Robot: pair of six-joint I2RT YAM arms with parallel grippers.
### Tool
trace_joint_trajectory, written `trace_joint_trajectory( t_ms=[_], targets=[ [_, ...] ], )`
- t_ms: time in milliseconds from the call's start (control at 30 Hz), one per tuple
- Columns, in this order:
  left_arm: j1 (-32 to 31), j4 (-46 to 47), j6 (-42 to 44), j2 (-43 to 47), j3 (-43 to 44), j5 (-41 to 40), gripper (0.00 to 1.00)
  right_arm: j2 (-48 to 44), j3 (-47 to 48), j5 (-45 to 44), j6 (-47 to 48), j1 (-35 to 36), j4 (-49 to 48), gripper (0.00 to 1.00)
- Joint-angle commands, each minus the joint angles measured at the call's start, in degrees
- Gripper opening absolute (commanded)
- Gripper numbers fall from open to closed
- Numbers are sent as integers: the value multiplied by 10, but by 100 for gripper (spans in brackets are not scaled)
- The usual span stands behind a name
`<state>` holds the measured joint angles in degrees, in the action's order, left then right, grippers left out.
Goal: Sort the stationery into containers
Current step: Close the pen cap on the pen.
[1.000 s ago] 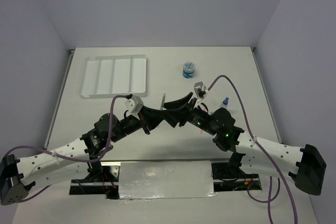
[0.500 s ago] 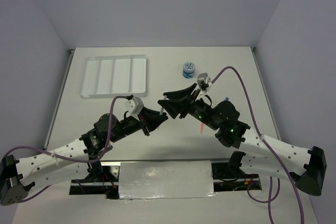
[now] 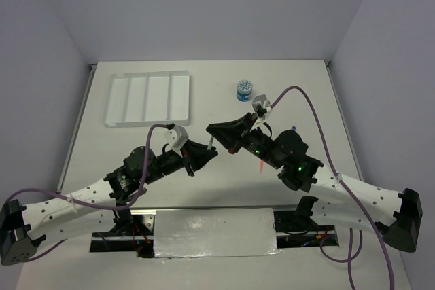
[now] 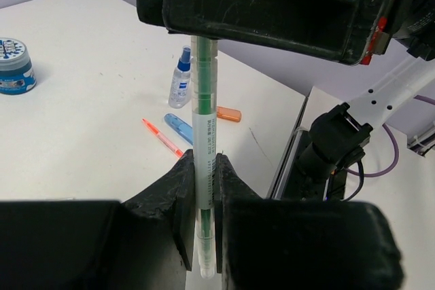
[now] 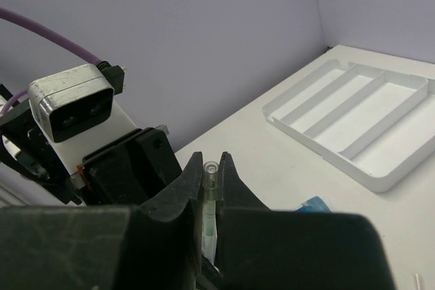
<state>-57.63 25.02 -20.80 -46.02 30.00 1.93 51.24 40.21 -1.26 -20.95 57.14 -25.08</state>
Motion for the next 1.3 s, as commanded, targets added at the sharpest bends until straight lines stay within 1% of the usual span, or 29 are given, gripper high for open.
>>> trace_joint_trajectory(
  t_ms=[0, 100, 267, 400, 533, 600, 733, 800, 933, 1100, 1267],
  targets=[
    [-4, 27, 16, 3, 8, 11, 0, -4, 7, -20, 12, -2, -8, 0],
    [-4, 21, 14, 3, 21, -6, 0, 6, -9, -3, 3, -2, -17, 0],
    [-3, -4, 58, -24, 74, -17, 0, 46, -77, 22, -27, -3, -86, 0],
    [3, -11, 91, -47, 120, -17, 0, 83, -112, 35, -49, -1, -128, 0],
    [33, -19, 95, -50, 146, 14, 0, 102, -142, 39, -56, -1, -139, 0],
    [44, -16, 99, -41, 146, 11, 0, 108, -152, 40, -60, 0, -140, 0],
    [74, -1, 81, -28, 146, 46, 0, 123, -185, 46, -71, 1, -147, 0],
    [75, 4, 78, -29, 153, 61, 0, 139, -193, 49, -77, 2, -158, 0],
    [84, 22, 70, -25, 154, 71, 0, 176, -199, 36, -77, 26, -175, 0],
    [106, 25, 60, -14, 166, 82, 0, 235, -215, 30, -94, 53, -221, 0],
    [151, 55, 25, -5, 158, 111, 0, 240, -211, 18, -88, 76, -213, 0]
  ],
)
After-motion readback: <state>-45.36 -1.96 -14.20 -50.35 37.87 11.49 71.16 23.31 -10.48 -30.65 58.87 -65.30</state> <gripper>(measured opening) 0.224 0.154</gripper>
